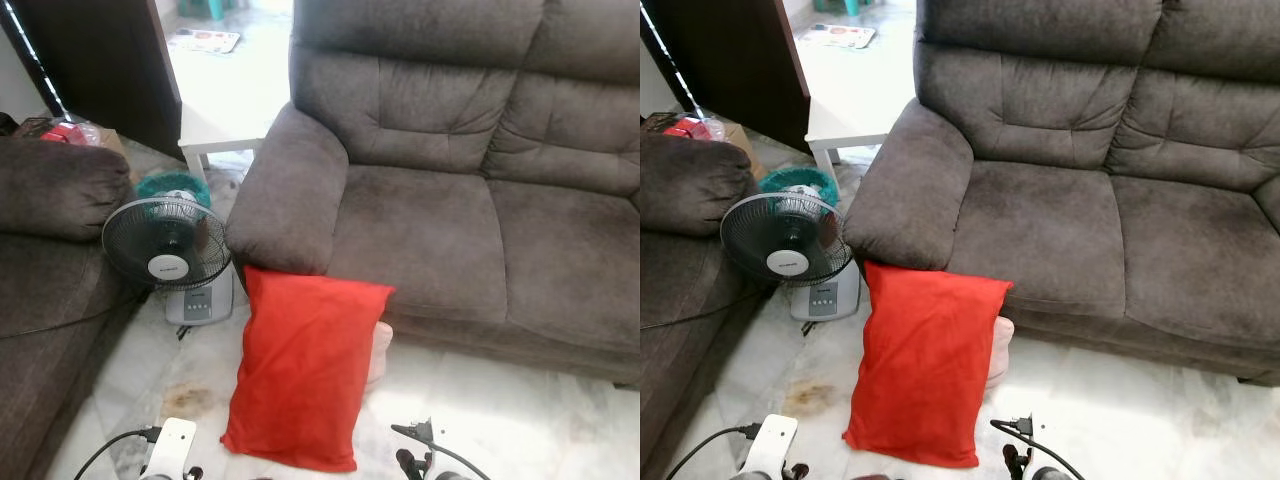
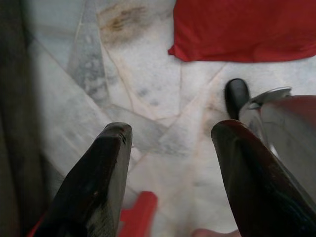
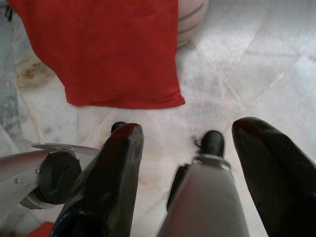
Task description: Move the pillow to the sofa from floor
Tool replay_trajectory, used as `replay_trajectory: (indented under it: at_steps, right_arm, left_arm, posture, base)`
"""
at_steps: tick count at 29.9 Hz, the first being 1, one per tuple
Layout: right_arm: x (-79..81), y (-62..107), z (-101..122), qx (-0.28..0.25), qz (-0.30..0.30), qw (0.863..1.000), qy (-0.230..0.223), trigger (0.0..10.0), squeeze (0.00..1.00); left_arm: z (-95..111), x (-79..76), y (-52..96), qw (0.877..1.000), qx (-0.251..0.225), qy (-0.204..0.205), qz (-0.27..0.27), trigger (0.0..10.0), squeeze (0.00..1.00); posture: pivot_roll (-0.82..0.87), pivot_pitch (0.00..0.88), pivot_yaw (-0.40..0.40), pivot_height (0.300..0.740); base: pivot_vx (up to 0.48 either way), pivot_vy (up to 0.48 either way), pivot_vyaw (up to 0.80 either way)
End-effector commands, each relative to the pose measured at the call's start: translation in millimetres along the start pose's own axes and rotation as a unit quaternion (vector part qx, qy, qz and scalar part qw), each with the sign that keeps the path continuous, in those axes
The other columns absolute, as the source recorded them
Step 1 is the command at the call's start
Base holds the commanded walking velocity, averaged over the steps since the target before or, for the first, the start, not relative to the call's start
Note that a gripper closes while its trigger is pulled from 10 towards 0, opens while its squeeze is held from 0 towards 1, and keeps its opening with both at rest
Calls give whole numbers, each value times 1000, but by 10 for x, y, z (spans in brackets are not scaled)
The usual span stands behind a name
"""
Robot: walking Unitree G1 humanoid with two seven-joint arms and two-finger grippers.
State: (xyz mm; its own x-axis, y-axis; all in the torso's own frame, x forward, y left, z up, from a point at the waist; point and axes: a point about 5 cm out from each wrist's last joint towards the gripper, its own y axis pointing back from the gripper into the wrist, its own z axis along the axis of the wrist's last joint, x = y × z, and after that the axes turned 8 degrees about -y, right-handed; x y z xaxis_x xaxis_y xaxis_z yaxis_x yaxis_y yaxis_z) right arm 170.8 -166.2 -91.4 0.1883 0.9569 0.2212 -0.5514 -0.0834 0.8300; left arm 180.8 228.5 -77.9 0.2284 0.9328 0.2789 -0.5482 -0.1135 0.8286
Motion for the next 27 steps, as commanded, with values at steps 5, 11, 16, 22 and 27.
replay_trajectory:
  at_steps: [5, 11, 16, 22, 27]
  right_arm:
    - [-52, 15, -44, 7, -9, 1000, -1, 10000, 0]
    - [-50, 14, -42, 7, -8, 1000, 0, 10000, 0]
    - [-48, 14, -42, 8, -8, 1000, 0, 10000, 0]
    - [-49, 14, -42, 8, -7, 1000, 1, 10000, 0]
    - [-50, 14, -43, 8, -8, 1000, 1, 10000, 0]
  left_arm:
    - [-55, -47, 5, 1000, 12, -6, -6, 10000, 0]
    - [-54, -45, 4, 1000, 12, -7, -5, 10000, 0]
    - [-54, -43, 4, 1000, 12, -7, -5, 10000, 0]
    - [-51, -41, 4, 1000, 11, -10, -3, 10000, 0]
    - [-43, -40, 5, 1000, 5, -8, 0, 10000, 0]
  posture:
    - [122, 93, -3, 740]
    - [122, 93, -2, 740]
    - [122, 93, -2, 740]
    - [122, 93, -2, 740]
    - [122, 94, -2, 740]
  base:
    - [0, 327, 0]
    - [0, 348, 0]
    - [0, 345, 0]
    - [0, -114, 0]
    - [0, 0, 0]
